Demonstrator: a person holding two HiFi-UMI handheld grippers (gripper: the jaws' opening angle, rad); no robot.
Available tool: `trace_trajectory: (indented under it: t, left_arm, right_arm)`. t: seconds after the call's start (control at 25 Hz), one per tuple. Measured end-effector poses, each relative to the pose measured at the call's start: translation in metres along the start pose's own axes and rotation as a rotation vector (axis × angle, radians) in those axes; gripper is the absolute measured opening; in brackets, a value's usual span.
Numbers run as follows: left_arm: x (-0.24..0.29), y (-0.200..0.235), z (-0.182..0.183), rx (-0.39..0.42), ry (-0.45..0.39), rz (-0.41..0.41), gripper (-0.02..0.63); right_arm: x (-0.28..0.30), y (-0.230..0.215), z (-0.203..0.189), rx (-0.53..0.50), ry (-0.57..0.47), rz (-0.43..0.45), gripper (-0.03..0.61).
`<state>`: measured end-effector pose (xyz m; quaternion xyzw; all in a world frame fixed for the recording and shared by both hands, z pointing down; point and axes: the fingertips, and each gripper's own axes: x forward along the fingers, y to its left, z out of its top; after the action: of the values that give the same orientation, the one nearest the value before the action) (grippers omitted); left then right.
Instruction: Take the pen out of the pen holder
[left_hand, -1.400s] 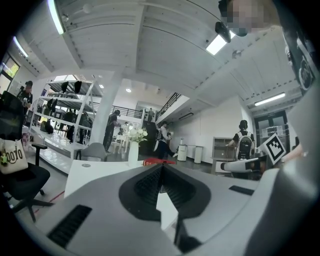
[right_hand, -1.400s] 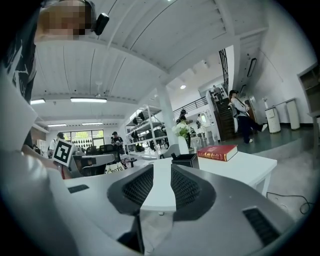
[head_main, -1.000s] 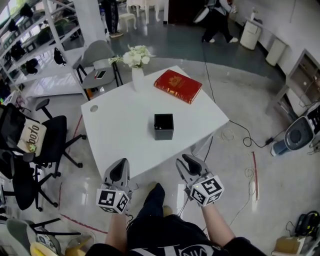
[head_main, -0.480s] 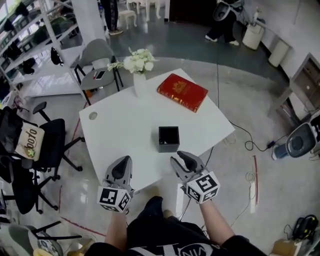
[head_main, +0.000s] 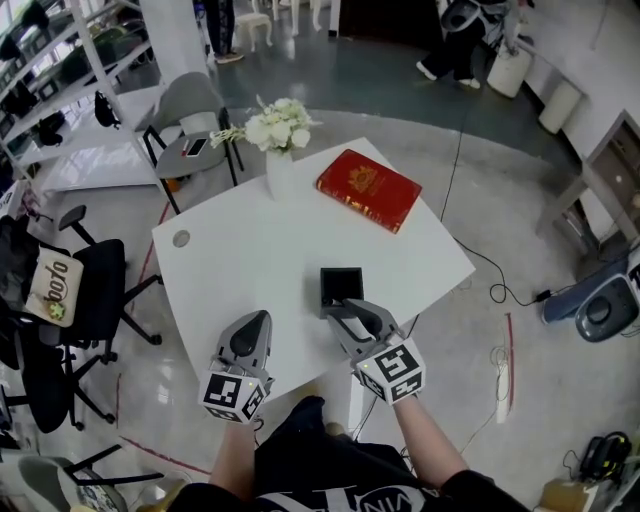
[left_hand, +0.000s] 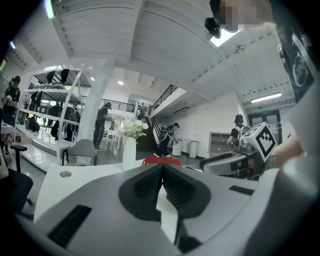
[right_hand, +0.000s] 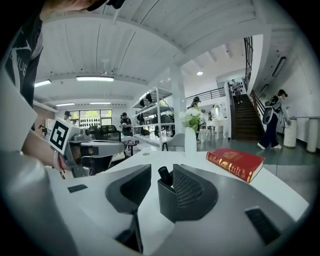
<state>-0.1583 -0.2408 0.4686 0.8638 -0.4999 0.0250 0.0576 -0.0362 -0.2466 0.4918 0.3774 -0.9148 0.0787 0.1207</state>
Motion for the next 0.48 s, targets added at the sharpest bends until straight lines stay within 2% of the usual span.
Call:
trace_trajectory:
  t: [0.48]
  left_arm:
    - [0.028,0.013,0.000,-0.014,0.013,-0.035,0.005]
  right_arm:
    - [0.034,-0.004,-0.007,-0.053,0.176,0.015,0.150]
